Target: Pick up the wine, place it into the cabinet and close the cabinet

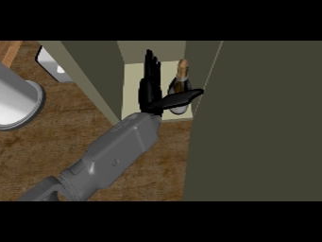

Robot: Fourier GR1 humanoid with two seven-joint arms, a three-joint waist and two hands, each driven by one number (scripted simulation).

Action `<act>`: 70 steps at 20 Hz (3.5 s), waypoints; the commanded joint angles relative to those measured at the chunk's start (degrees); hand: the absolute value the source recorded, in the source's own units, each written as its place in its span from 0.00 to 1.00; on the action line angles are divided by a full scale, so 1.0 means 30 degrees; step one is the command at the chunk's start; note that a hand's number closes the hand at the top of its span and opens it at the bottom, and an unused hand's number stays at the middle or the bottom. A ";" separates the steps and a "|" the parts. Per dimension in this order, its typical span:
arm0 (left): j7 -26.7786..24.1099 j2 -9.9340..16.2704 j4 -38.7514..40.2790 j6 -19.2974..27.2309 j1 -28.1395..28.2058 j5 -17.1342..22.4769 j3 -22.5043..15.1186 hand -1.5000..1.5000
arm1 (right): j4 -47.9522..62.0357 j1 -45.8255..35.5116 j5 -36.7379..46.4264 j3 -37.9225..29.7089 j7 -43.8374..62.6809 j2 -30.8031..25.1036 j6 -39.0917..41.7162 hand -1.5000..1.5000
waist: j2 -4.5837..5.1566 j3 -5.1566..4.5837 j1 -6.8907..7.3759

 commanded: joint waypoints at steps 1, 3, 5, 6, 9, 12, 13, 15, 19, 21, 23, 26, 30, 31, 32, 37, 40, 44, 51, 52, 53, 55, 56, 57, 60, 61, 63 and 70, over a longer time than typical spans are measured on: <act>0.0074 -0.0034 -0.0611 -0.0306 -0.0026 0.0299 -0.0552 0.00 | -0.0316 -0.0171 0.0578 0.0758 0.0577 0.0272 -0.0441 0.00 | -0.0110 -0.0001 0.0447; -0.0656 -0.0034 -0.0171 -0.0932 0.0766 0.0107 -0.0964 0.00 | -0.0333 0.0921 0.0232 0.0362 -0.0256 0.0012 0.0188 0.00 | -0.0089 0.0009 0.0391; -0.0703 -0.0034 -0.0422 -0.0790 0.0683 -0.0002 -0.1201 0.00 | -0.0383 0.0284 0.0801 0.0576 0.0343 0.0400 -0.0657 0.00 | -0.0123 0.0003 0.0532; -0.0950 -0.0034 -0.1808 0.0002 0.1263 0.0042 -0.1479 0.00 | 0.0045 0.0692 0.0469 0.0083 -0.0524 0.0214 -0.0162 0.00 | -0.0180 0.0012 0.0713; -0.1586 -0.0034 -0.1843 0.0030 0.1678 -0.0289 -0.1425 0.00 | -0.0220 0.0606 0.0559 0.0167 -0.0072 -0.0002 -0.0150 0.00 | -0.0196 0.0011 0.0799; -0.0861 -0.0034 -0.3079 0.0867 0.1953 -0.1432 -0.1257 0.00 | -0.0820 -0.1016 0.1171 0.0199 0.2071 0.0018 -0.1488 0.00 | -0.0319 0.0003 0.1305; -0.0698 -0.0034 -0.3158 0.0717 0.2146 -0.1895 -0.0945 0.00 | -0.1176 0.1822 0.0929 0.0241 0.0267 0.0062 -0.0459 0.00 | -0.0336 0.0017 0.1306; -0.1116 -0.0034 -0.3076 0.1016 0.2278 -0.2021 -0.0674 0.00 | -0.1081 0.1192 0.1753 0.1421 0.0550 0.0447 -0.0756 0.00 | -0.0319 0.0009 0.1295; -0.1863 -0.0034 -0.4549 0.1158 0.3996 -0.3108 -0.0837 0.00 | -0.0804 0.0267 -0.0056 -0.0736 0.0812 -0.0358 -0.0475 0.00 | -0.0312 0.0012 0.1304; -0.1009 0.0054 -0.4574 0.0637 0.4238 -0.4386 -0.0217 0.00 | -0.1116 0.0613 0.2092 0.1179 0.0919 0.0335 -0.1158 0.00 | -0.0359 0.0011 0.1513; -0.0704 0.0823 -0.5948 0.0271 0.5076 -0.5086 -0.0406 0.00 | -0.1122 -0.0473 0.2383 0.1335 0.1964 0.0611 -0.2114 0.00 | -0.0373 0.0007 0.1583; -0.0049 0.1909 -0.7469 -0.0344 0.6243 -0.6122 -0.0756 0.00 | -0.0558 0.0140 0.0889 -0.0533 0.0644 -0.0275 -0.0826 0.00 | -0.0357 0.0017 0.1578; 0.0898 0.3657 -1.2371 0.1170 0.7769 -0.7214 -0.1244 0.00 | -0.1267 0.0240 0.1787 0.0363 0.1329 -0.0002 -0.1346 0.00 | -0.0416 0.0014 0.1717; 0.0445 0.3621 -1.1560 -0.0265 0.8379 -0.7496 -0.1424 0.00 | -0.1639 0.0360 -0.0035 -0.1439 0.1073 -0.0598 -0.0817 0.00 | -0.0375 0.0019 0.1603; 0.1733 0.4556 -1.2886 0.0745 0.7544 -0.7628 -0.0546 0.00 | -0.1005 0.0020 0.0745 -0.1009 0.0934 -0.0612 -0.0831 0.00 | -0.0381 0.0018 0.1641; 0.2676 0.7352 -1.7781 0.0896 1.0175 -0.8677 -0.1325 0.00 | -0.0994 -0.0171 -0.0310 -0.2382 0.0980 -0.1141 -0.0595 0.00 | -0.0403 0.0024 0.1764; 0.2620 0.9014 -1.8395 -0.0901 1.1129 -0.9000 -0.0878 0.00 | -0.1659 0.2473 -0.0730 0.0041 0.0359 -0.1017 0.1137 1.00 | -0.0409 0.0026 0.1670; 0.2696 1.0219 -2.1631 -0.0997 1.3240 -0.9787 -0.1698 0.00 | -0.2167 0.2452 -0.1066 -0.0743 -0.0249 -0.2506 0.2846 1.00 | -0.0410 0.0024 0.1704; 0.2928 1.4080 -2.4682 -0.2907 1.5567 -0.9372 0.0547 1.00 | -0.3193 0.3253 -0.2771 0.2017 0.1331 -0.2074 0.3436 1.00 | -0.0418 0.0012 0.1756; 0.2618 1.3622 -2.3634 -0.3212 1.5863 -0.9657 0.0458 1.00 | -0.3378 0.2971 -0.2732 0.2694 0.2178 -0.2069 0.3285 1.00 | -0.0384 0.0000 0.1669; 0.2499 1.4348 -2.4776 -0.3479 1.6804 -0.9592 0.0588 1.00 | -0.2911 0.2429 -0.2275 0.2994 0.2161 -0.1704 0.2972 1.00 | -0.0390 0.0001 0.1787; 0.2628 1.5671 -2.6190 -0.3645 1.7448 -0.9117 0.1378 1.00 | -0.4728 0.3209 -0.1494 0.4956 0.2694 -0.1040 0.2468 1.00 | -0.0475 -0.0006 0.1779; 0.1969 1.5660 -2.6353 -0.3570 1.8412 -0.9482 0.1257 1.00 | -0.5018 0.4248 -0.3329 0.3607 0.2091 -0.2206 0.3779 1.00 | -0.0452 0.0017 0.1688; 0.2898 1.7143 -2.7582 -0.3799 1.8557 -0.8745 0.1911 1.00 | -0.4013 0.2064 -0.2177 0.4992 0.3426 -0.1009 0.2233 1.00 | -0.0460 -0.0008 0.2013; 0.1386 1.7124 -2.6274 -0.5222 2.0155 -0.8830 0.2572 0.00 | -0.4433 0.2709 -0.0588 0.7988 0.3432 -0.0383 0.2222 1.00 | -0.0451 -0.0018 0.1771; 0.1423 1.7820 -2.6898 -0.5431 2.0492 -0.8710 0.3054 0.00 | -0.3106 0.2055 0.0454 0.9048 0.2956 0.0252 0.2093 1.00 | -0.0448 -0.0014 0.1866; 0.0967 1.8510 -2.6539 -0.6655 2.1282 -0.7525 0.4488 0.00 | -0.3950 0.1682 0.0847 1.0491 0.4231 0.0581 0.1234 1.00 | -0.0481 -0.0036 0.1834; -0.0408 2.0178 -2.6266 -0.8821 2.4299 -0.6139 0.6818 0.00 | -0.2112 -0.0751 0.3464 1.5562 0.5441 0.0615 -0.2303 1.00 | -0.0595 -0.0062 0.2096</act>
